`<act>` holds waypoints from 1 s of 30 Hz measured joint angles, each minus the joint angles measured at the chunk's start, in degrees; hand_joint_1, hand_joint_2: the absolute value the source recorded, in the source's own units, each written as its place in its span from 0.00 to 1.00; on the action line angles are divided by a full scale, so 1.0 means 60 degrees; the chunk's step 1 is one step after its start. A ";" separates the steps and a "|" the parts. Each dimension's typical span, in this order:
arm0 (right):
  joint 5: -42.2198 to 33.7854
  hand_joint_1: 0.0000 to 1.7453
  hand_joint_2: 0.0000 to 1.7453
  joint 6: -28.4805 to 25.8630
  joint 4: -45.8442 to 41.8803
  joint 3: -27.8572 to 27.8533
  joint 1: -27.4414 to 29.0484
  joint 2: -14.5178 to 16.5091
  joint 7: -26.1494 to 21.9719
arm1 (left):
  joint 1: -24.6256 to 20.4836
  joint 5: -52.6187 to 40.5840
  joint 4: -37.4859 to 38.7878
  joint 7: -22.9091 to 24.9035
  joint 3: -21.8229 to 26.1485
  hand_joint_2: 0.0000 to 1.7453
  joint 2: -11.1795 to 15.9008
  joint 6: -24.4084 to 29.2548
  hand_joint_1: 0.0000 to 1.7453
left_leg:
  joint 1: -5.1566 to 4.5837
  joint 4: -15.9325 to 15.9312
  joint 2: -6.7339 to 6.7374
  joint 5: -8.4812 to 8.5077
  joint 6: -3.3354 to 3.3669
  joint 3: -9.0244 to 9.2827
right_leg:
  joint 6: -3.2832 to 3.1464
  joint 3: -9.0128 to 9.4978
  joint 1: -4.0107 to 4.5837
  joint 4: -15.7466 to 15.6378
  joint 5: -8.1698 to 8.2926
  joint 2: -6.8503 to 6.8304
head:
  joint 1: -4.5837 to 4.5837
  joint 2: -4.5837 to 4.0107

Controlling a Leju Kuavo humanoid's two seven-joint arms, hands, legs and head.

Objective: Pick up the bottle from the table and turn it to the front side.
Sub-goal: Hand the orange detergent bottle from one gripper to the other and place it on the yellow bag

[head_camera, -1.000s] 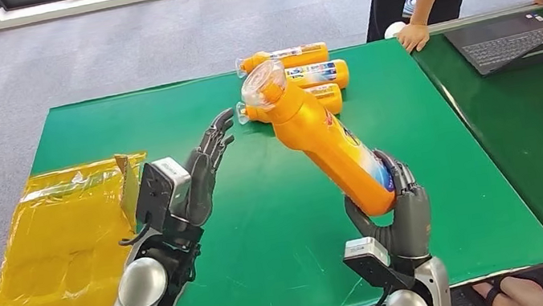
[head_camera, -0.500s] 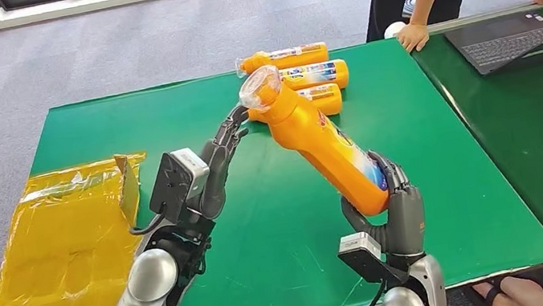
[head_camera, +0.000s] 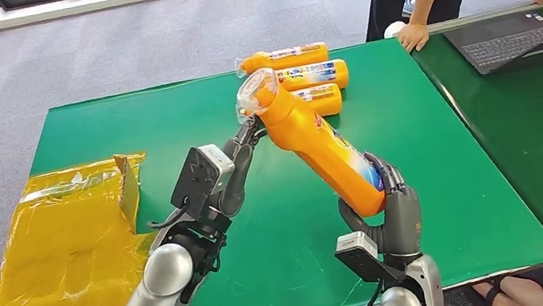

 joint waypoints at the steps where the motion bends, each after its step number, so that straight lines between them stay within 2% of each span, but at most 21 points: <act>1: 0.0000 1.00 1.00 0.0003 0.0012 0.0000 -0.0001 0.0002 0.0000 | -0.0023 0.0000 0.0038 0.0016 -0.0033 0.00 -0.0016 -0.0016 0.00 | 0.0000 0.0000 -0.0001 0.0000 0.0000 0.0000 | 0.0000 0.0000 0.0000 0.0000 0.0000 -0.0001 | 0.0000 0.0000; 9: 0.0011 1.00 1.00 0.0076 0.0149 -0.0001 -0.0033 0.0115 0.0136 | -0.0478 0.0073 0.0693 0.0270 -0.0442 0.00 -0.0412 -0.0314 0.00 | 0.0000 0.0001 -0.0003 0.0001 0.0001 -0.0001 | 0.0000 0.0003 0.0000 0.0000 0.0001 -0.0004 | 0.0000 0.0000; 26: -0.0276 1.00 1.00 0.0099 0.0661 -0.0062 -0.0475 0.0250 0.0228 | -0.1634 0.0171 0.2141 0.0493 -0.1067 0.00 -0.1176 -0.0229 0.00 | -0.0001 0.0003 -0.0002 0.0002 0.0001 -0.0001 | 0.0001 0.0002 -0.0001 0.0000 0.0002 -0.0003 | 0.0000 0.0000; 30: -0.0409 1.00 1.00 0.0056 0.0850 -0.0029 -0.0626 0.0288 0.0209 | -0.1923 0.0048 0.2552 0.0517 -0.1312 1.00 -0.1412 -0.0010 0.00 | -0.0001 0.0005 -0.0002 0.0001 0.0001 -0.0001 | 0.0002 0.0002 -0.0001 0.0000 0.0004 -0.0002 | 0.0000 0.0000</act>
